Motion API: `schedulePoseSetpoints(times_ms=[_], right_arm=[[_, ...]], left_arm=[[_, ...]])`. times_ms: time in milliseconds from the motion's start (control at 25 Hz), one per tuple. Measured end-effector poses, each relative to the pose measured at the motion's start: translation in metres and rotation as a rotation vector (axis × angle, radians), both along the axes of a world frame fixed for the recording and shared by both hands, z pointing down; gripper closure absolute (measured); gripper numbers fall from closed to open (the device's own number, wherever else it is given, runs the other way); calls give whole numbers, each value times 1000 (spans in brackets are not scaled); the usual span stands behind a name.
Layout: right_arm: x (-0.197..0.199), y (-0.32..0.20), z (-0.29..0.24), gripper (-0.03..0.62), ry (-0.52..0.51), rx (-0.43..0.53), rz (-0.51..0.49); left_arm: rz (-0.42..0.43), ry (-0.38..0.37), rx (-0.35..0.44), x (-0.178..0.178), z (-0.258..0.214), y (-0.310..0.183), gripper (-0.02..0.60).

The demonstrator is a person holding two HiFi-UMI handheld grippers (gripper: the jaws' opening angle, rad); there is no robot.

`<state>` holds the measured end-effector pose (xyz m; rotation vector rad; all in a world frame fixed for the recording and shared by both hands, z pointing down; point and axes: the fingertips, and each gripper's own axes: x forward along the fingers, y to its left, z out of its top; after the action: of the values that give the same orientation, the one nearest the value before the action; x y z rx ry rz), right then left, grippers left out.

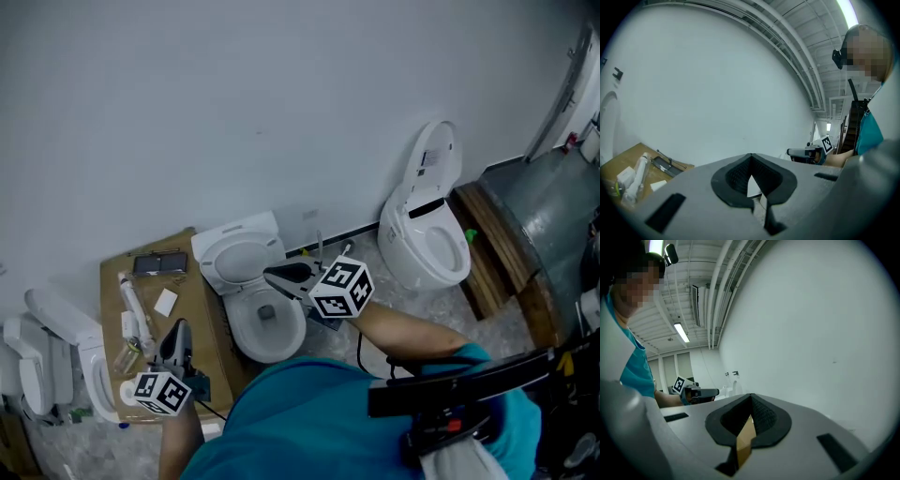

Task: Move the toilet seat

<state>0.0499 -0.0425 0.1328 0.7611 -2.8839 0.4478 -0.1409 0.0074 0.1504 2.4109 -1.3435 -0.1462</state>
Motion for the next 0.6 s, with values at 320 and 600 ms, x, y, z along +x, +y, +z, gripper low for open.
schedulePoseSetpoints(times_ms=[320,600], right_arm=[[-14,11,-17,596,-74,-17,-36],[-19,28,0,597,-71,-51,-42]], left_arm=[[25,-1,30,7,-15,3,595],[21,8,1,5,-5,23,595]])
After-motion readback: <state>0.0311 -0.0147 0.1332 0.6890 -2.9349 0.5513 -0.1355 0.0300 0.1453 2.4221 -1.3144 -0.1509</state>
